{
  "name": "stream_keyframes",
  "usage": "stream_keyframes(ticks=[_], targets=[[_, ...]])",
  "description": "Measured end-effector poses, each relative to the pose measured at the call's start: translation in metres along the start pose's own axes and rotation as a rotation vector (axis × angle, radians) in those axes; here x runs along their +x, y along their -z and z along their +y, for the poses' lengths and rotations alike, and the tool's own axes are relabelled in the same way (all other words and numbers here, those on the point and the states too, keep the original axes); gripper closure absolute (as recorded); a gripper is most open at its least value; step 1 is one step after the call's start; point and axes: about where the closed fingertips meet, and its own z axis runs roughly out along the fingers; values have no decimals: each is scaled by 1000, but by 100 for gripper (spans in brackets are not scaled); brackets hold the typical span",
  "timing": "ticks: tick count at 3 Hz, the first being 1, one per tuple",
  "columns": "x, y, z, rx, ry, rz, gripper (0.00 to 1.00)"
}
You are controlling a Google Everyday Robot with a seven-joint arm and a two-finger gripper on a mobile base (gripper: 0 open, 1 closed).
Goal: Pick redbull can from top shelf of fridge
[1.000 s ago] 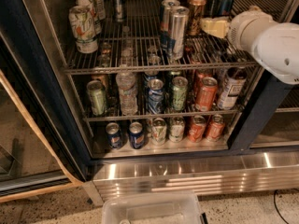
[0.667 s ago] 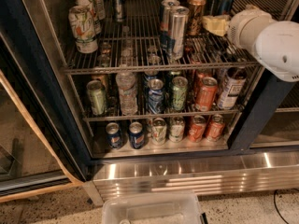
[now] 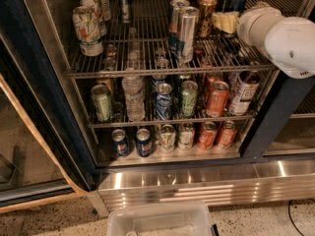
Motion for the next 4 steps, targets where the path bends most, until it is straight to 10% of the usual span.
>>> stream_keyframes(ticks=[4], targets=[[2, -63, -24, 63, -24, 5, 37]])
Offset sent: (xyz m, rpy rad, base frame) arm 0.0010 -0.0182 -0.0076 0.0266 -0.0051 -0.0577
